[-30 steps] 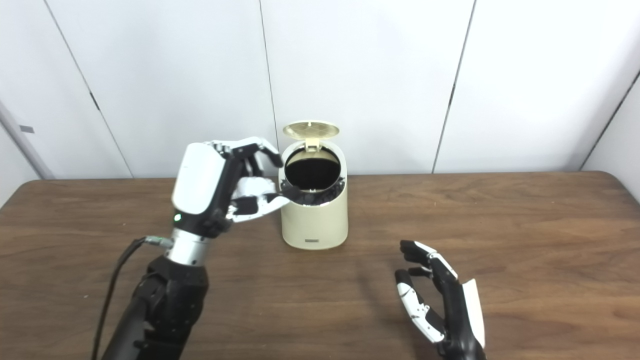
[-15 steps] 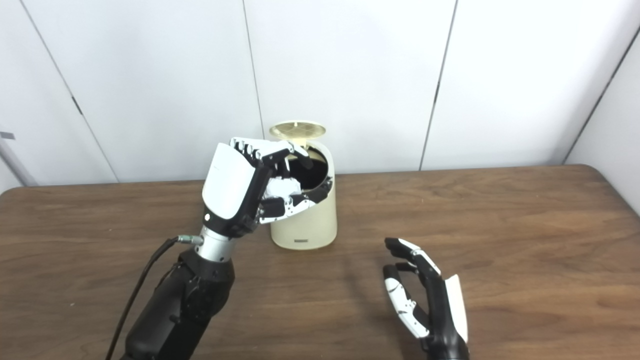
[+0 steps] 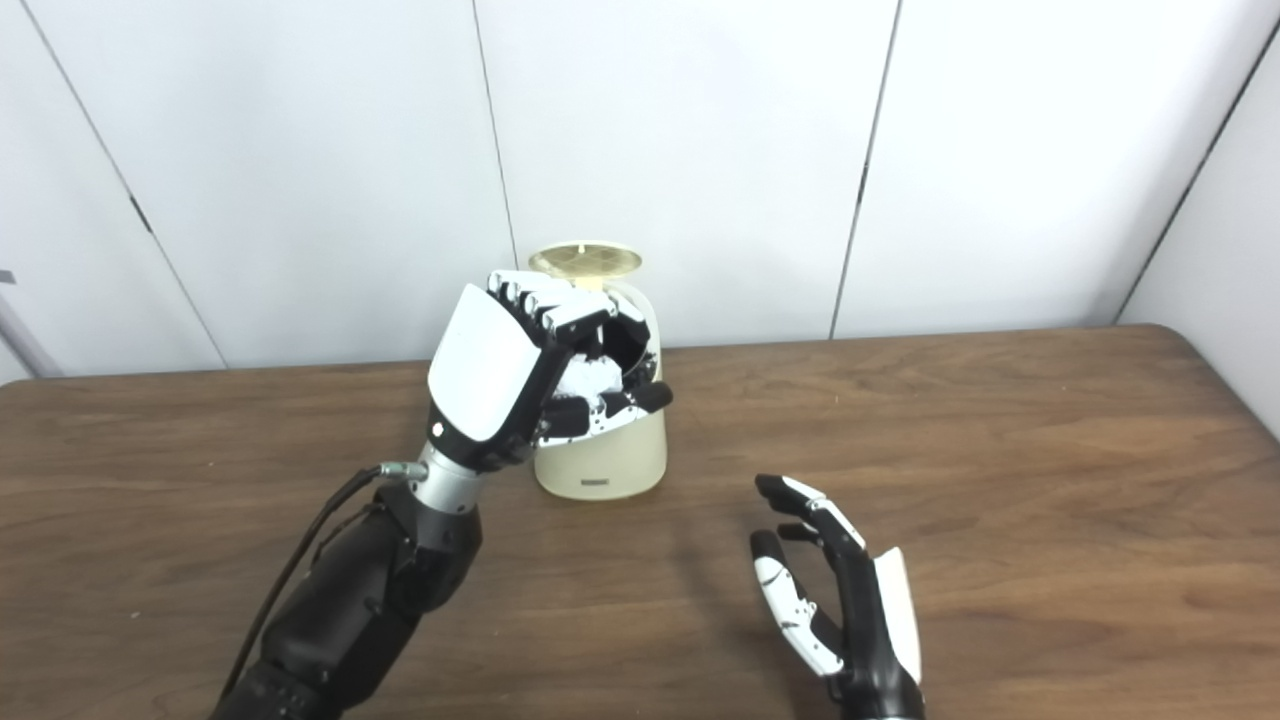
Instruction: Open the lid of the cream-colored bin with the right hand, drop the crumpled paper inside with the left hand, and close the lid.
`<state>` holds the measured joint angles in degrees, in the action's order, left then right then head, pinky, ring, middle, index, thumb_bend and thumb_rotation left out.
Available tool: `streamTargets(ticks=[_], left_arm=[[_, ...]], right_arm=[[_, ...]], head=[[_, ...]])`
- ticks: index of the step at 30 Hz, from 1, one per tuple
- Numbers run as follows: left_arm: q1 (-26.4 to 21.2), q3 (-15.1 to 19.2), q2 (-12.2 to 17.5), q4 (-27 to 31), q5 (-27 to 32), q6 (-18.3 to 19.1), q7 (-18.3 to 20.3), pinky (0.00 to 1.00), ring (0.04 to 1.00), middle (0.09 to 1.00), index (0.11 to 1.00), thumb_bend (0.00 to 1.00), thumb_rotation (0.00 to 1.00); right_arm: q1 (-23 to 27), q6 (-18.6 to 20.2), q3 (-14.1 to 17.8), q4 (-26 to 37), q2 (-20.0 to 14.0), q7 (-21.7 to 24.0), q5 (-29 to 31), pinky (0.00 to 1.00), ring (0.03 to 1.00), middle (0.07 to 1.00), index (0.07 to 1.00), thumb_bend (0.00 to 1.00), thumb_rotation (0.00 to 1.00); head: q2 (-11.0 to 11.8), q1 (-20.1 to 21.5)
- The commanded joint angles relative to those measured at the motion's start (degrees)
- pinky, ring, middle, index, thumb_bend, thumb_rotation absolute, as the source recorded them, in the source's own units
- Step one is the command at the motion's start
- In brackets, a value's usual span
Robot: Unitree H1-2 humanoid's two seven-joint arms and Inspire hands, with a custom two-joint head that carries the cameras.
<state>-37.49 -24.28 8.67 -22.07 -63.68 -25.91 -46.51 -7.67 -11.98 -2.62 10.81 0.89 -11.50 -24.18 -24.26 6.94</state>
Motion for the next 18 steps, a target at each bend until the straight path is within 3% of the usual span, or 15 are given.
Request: streamTargets(ticks=[1, 13, 18], left_arm=[[-3.72, -0.13, 0.49, -0.38, -0.49, -0.35, -3.17, 0.09, 0.121, 0.179, 0.47, 0.51, 0.03], [-7.84, -0.62, 0.98, -8.67, 1.53, 0.83, -4.15, 0.09, 0.12, 0.188, 0.47, 0.51, 0.03], [-9.94, -1.11, 0.9, -13.2, 1.99, 0.38, -5.48, 0.08, 0.115, 0.184, 0.47, 0.51, 0.03]], right_arm=[[0.04, -1.42, -0.27, 1.31, 0.54, -0.67, -0.03, 0.68, 0.768, 0.766, 0.756, 0.13, 0.71], [-0.06, -1.77, -0.33, 0.99, 0.32, -0.99, -0.66, 0.68, 0.763, 0.762, 0.751, 0.14, 0.78], [-0.04, -1.56, -0.42, 1.07, 0.38, -1.01, -0.8, 0.67, 0.759, 0.757, 0.748, 0.12, 0.73]], head=[[0.0, 0.04], [0.01, -0.15], [0.07, -0.31]])
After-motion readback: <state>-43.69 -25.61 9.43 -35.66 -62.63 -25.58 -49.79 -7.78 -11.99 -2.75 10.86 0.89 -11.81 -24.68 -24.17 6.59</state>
